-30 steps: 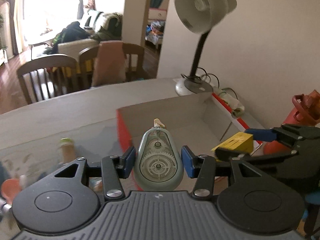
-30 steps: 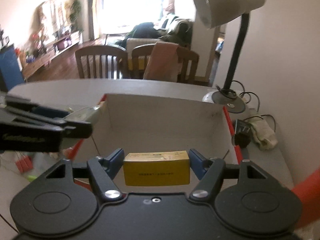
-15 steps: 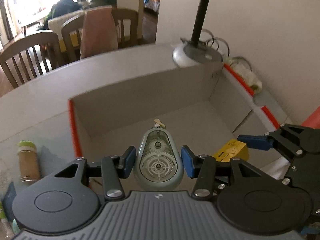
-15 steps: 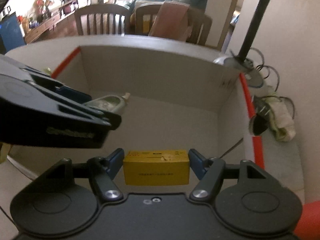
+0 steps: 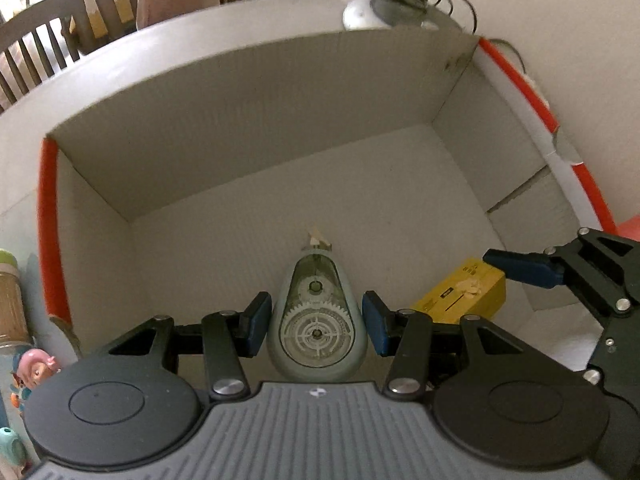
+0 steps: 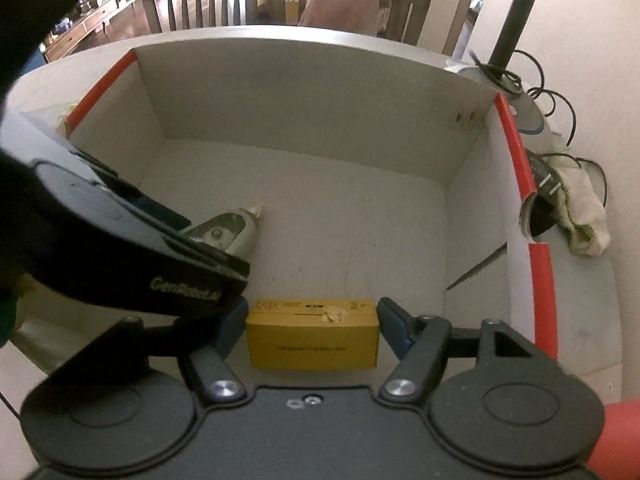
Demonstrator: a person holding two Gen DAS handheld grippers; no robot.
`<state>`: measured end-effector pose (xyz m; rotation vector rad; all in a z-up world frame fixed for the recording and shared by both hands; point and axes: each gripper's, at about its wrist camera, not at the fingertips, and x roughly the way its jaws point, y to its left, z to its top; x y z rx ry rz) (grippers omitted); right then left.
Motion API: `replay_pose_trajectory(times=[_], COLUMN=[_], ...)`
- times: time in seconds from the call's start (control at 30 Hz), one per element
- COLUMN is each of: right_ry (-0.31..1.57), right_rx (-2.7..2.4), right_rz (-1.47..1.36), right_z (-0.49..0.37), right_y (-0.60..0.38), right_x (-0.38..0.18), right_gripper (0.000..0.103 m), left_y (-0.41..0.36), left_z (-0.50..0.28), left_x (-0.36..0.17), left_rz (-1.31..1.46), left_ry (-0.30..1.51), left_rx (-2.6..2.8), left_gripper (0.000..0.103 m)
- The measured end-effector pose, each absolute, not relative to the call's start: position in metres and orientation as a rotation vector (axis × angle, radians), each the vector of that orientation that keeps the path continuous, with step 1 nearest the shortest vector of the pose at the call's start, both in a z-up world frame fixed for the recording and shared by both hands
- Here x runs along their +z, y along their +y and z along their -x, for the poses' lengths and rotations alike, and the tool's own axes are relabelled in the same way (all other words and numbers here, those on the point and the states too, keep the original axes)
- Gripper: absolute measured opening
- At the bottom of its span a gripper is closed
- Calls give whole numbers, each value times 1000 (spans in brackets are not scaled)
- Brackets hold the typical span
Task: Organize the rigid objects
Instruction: 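Carry the tape dispenser with the left gripper while the right gripper carries the yellow box, then open both grippers to drop the tape dispenser and yellow box into the red box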
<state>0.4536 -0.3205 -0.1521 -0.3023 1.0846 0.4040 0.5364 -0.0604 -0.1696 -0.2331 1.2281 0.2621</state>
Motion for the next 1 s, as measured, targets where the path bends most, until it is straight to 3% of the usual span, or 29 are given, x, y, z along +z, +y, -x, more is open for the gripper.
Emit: replay_pose_trajectory(times=[0.33,0.47,1.0], right_ry=[1080,1069,955], right_rx=[420,420,433], right_rz=[290,265,183], right_z=[-461,-464,-430], right_y=[-327,-329,-338], right_x=[-148,-142,-93], right_gripper=[74,75,82], left_y=[-53,-54,-72], left_z=[-542,-536,-492], left_x=[-179,-173,-102], left_rz=[269,259,210], left_ry=[1310,1285,1083], left_rx=[271,275,265], left_gripper=[48,58,58])
